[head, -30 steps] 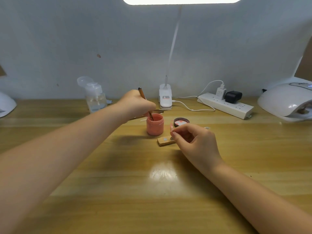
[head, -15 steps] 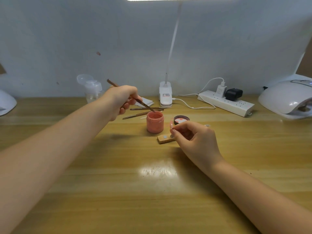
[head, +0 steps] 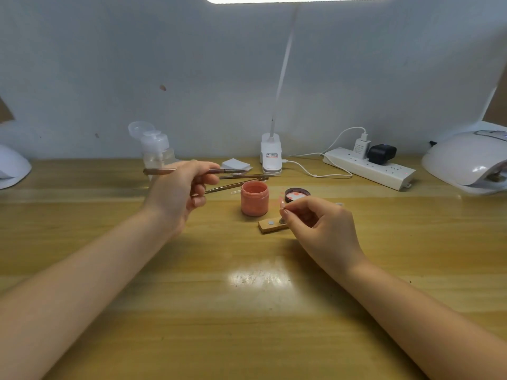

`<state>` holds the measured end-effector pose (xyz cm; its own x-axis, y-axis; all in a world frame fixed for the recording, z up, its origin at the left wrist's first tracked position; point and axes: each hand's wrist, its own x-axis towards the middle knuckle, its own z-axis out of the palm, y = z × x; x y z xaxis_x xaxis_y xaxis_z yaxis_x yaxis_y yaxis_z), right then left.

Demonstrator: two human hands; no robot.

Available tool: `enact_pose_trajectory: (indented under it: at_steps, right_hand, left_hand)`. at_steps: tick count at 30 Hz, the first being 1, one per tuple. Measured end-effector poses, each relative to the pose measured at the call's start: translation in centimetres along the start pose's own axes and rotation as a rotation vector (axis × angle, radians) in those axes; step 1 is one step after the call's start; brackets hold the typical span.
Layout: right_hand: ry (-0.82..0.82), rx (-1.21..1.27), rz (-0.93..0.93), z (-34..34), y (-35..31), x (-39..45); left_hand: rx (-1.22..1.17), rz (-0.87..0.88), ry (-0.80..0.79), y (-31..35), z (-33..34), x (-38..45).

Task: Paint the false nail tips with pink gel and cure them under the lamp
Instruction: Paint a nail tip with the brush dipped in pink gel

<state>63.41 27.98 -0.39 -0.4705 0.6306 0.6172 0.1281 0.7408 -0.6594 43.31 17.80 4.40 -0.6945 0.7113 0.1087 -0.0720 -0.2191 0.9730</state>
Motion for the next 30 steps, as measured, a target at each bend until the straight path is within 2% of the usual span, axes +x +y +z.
enact_pose_trajectory:
  at_steps: [2, 6, 11, 17, 25, 30]
  right_hand:
    - [0.006, -0.009, -0.007, 0.0, 0.0, 0.0]
    - [-0.005, -0.023, -0.01, -0.1, 0.1, 0.1]
    - [-0.009, -0.032, -0.027, -0.1, 0.2, 0.1]
    - [-0.008, -0.039, -0.038, -0.1, 0.2, 0.1]
    - [-0.026, -0.041, -0.025, 0.0, 0.2, 0.1]
    - [-0.016, -0.035, -0.036, 0.0, 0.3, 0.0]
  left_hand:
    - [0.037, 0.155, -0.083, -0.6, 0.3, -1.9]
    - [0.293, 0.446, -0.218, -2.0, 0.7, -5.5]
    - [0.483, 0.63, -0.308, -3.1, 1.3, -7.4]
    - [0.567, 0.686, -0.314, -3.0, 1.3, -7.5]
    - [0.499, 0.664, -0.335, -3.0, 1.1, -7.8]
    - [0.55, 0.634, -0.314, -3.2, 1.5, -7.8]
